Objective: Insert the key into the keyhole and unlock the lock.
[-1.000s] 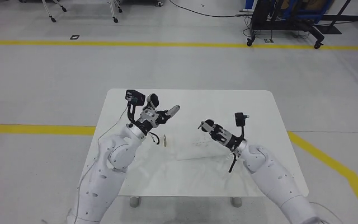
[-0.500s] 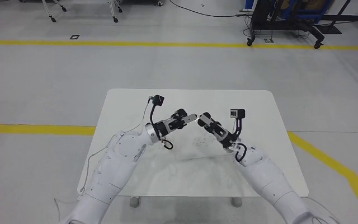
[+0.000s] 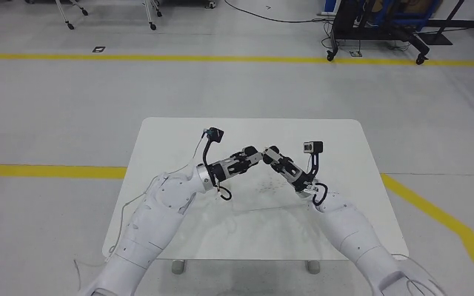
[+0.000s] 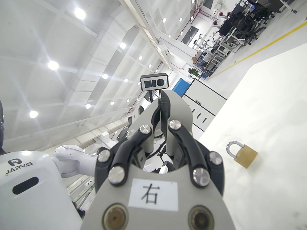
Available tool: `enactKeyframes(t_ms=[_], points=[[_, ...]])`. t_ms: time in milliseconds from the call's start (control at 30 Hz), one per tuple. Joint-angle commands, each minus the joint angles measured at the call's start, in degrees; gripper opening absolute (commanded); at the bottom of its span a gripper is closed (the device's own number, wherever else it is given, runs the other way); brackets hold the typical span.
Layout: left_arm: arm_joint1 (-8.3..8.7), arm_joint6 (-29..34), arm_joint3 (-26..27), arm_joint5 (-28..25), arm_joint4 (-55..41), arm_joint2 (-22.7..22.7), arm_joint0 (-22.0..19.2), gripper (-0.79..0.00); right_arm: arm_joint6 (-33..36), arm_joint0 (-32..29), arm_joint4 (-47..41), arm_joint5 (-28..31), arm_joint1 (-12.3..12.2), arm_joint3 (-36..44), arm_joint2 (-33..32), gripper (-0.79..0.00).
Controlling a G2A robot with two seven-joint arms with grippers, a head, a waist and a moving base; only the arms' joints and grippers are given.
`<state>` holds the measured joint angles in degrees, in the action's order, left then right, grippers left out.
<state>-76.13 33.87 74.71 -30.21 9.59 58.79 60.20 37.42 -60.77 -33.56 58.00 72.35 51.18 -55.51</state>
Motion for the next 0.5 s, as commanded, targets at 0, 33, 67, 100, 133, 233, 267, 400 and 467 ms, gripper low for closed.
enactKeyframes(t_ms=[0,33,67,100,133,233,267,400,467], points=[[0.02,0.17,0.06,0.06,0.08,-0.15,0.01,-0.610,0.71,0.09,-0.34,0.00,0.36,-0.51,-0.56,-0.785],[0.03,0.26,0.09,0.09,0.05,-0.24,0.01,-0.610,1.12,0.15,-0.39,0.00,0.53,-0.69,-0.86,-0.785],[0.03,0.44,0.08,0.19,0.04,-0.35,-0.02,-0.613,1.50,0.18,-0.42,0.00,0.69,-0.87,-1.17,-0.785],[0.04,0.67,0.07,0.26,0.10,-0.49,-0.06,-0.616,1.87,0.19,-0.46,0.00,0.85,-1.01,-1.47,-0.785],[0.04,0.78,0.05,0.32,0.13,-0.61,-0.10,-0.616,2.25,0.19,-0.46,0.00,1.00,-1.13,-1.74,-0.785],[0.03,0.81,0.05,0.46,0.19,-0.85,-0.22,-0.631,3.27,0.16,-0.50,0.00,1.46,-1.47,-2.52,-0.785],[0.04,0.80,0.01,0.53,0.18,-0.90,-0.24,-0.650,3.60,0.13,-0.44,0.00,1.62,-1.57,-2.73,-0.785],[0.07,-0.28,0.00,0.94,0.12,-0.62,-0.29,-0.714,4.56,-0.01,-0.26,0.00,2.23,-1.97,-3.62,-0.785],[0.11,-1.04,-0.04,1.25,0.31,-0.37,-0.26,-0.696,5.00,-0.03,-0.01,0.00,2.52,-2.22,-4.04,-0.785]])
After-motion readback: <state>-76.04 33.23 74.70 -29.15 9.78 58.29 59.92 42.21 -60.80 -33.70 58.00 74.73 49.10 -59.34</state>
